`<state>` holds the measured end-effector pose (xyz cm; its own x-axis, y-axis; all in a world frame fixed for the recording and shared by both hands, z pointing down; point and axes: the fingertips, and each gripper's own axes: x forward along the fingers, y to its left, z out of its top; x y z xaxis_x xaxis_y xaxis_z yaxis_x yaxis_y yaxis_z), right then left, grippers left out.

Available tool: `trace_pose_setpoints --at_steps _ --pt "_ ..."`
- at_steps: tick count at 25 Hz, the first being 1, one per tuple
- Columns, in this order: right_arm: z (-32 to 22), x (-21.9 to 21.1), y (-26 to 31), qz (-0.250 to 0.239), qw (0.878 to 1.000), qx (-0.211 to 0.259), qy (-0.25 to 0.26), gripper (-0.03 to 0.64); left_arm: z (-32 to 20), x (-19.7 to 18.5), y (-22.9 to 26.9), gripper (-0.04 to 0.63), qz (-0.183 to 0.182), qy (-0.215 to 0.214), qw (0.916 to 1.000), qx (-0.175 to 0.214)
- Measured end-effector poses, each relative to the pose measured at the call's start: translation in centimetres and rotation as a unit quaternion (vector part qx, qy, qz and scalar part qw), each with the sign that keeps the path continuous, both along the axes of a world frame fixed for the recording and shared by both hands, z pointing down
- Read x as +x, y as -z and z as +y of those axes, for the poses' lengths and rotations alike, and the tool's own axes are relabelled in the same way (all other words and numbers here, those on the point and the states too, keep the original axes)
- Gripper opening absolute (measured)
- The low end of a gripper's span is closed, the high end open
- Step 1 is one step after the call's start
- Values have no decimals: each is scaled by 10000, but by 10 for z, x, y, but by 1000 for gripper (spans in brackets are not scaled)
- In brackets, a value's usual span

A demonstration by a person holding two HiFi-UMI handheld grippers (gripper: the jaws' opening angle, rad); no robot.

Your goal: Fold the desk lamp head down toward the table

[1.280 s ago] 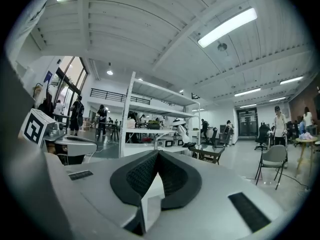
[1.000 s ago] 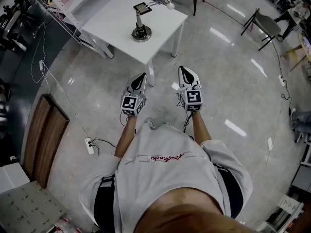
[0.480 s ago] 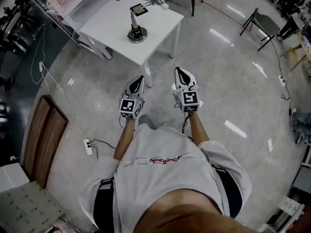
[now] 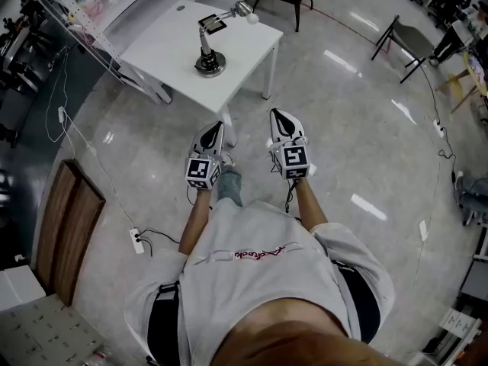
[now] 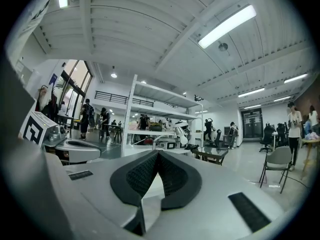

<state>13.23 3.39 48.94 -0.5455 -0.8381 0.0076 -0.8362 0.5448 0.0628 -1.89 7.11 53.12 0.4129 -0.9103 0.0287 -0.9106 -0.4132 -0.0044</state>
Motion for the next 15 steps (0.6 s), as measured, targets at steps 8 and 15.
trace_pose_setpoints --at_steps 8,15 --pt "-26 -16 -1 85 10000 31 32 3 -29 -13 -7 26 92 19 10000 3" --pt "-66 -31 -3 177 9998 77 54 2 -70 -26 -12 26 165 9 9999 -15"
